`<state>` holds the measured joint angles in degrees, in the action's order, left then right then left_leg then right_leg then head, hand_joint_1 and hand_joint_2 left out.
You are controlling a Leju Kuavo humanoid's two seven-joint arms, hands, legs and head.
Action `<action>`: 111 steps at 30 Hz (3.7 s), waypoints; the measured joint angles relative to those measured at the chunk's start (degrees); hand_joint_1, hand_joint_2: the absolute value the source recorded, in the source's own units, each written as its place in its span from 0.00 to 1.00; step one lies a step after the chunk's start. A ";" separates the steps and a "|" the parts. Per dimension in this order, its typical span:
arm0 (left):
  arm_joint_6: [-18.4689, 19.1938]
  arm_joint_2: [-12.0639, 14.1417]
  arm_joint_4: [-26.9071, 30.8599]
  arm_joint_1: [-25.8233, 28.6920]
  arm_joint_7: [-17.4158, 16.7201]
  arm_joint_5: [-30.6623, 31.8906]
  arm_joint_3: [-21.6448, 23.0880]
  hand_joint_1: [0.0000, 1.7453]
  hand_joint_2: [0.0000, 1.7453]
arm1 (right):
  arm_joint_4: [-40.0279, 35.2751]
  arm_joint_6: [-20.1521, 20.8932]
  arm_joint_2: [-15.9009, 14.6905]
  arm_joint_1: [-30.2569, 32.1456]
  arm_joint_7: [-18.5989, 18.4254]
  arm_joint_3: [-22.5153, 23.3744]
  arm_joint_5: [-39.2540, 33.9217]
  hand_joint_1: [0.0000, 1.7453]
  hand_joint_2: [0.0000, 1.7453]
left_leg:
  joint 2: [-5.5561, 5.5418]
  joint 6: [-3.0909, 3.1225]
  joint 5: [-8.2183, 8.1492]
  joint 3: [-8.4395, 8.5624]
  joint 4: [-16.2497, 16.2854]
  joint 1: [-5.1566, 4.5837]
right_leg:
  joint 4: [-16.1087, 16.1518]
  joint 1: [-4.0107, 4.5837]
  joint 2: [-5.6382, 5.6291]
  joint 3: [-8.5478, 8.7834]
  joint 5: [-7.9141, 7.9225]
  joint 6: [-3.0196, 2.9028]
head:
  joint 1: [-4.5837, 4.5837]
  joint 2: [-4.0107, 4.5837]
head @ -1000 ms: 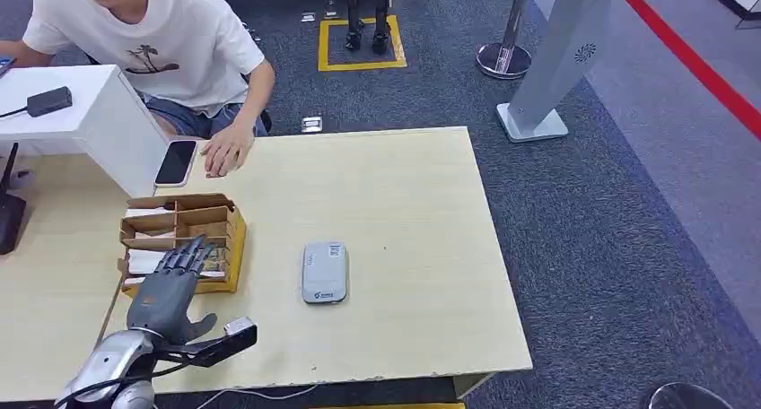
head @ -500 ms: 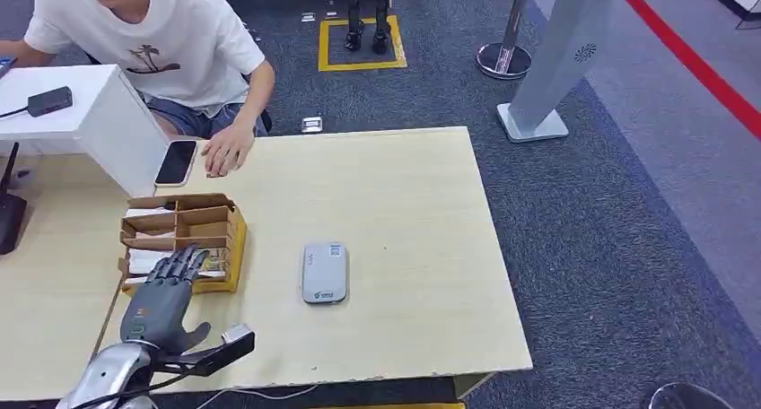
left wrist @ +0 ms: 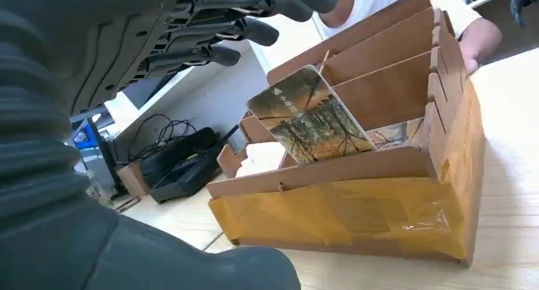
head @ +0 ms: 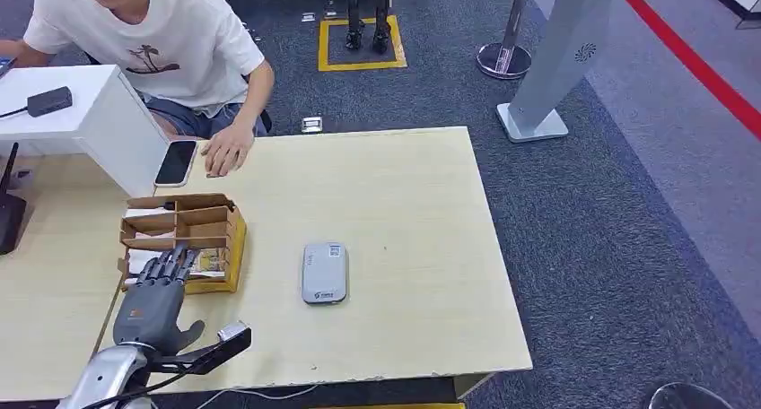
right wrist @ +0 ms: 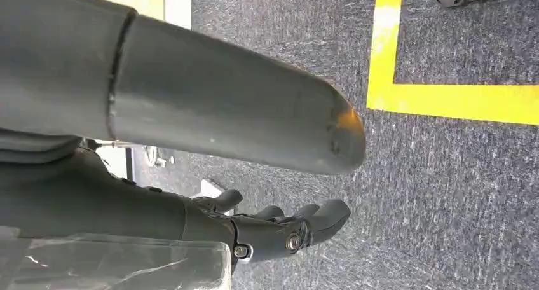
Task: Pass the card to the sensor for recognition and then transmit it.
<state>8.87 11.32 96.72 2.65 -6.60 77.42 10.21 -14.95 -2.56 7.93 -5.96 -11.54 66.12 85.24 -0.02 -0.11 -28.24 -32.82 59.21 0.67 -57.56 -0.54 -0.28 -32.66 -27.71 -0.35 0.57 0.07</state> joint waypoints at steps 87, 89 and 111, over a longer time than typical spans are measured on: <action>-1.14 -7.67 -8.15 -10.04 3.61 -1.09 -5.90 0.00 1.00 | 0.00 -0.79 -0.02 -0.13 0.66 -0.74 2.34 0.00 0.00 | 0.00 0.00 0.01 0.02 0.01 -0.01 | 0.00 0.00 0.01 0.00 0.01 0.00 | 0.02 0.00; -1.11 -7.58 -8.15 -10.06 3.61 -0.50 -5.90 0.00 1.00 | 0.00 -0.77 -0.02 -0.15 0.70 -0.74 2.34 0.00 0.00 | 0.00 0.00 0.01 0.02 0.01 -0.01 | 0.00 0.00 0.01 0.00 0.01 0.00 | 0.02 0.00; -1.66 -7.39 -7.13 -9.83 3.56 1.55 -3.72 0.00 1.00 | 0.00 -0.68 -0.02 -0.27 0.66 -0.72 2.29 0.00 0.00 | 0.01 0.00 0.01 0.02 0.01 0.00 | 0.00 0.00 0.00 0.00 0.01 0.00 | 0.02 0.00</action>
<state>7.21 3.93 89.59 -7.18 -3.04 78.97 6.49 -14.95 -3.23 7.91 -6.23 -10.88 65.40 87.54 -0.02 -0.11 -28.24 -32.79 59.22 0.67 -57.56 -0.54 -0.28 -32.66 -27.70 -0.35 0.59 0.07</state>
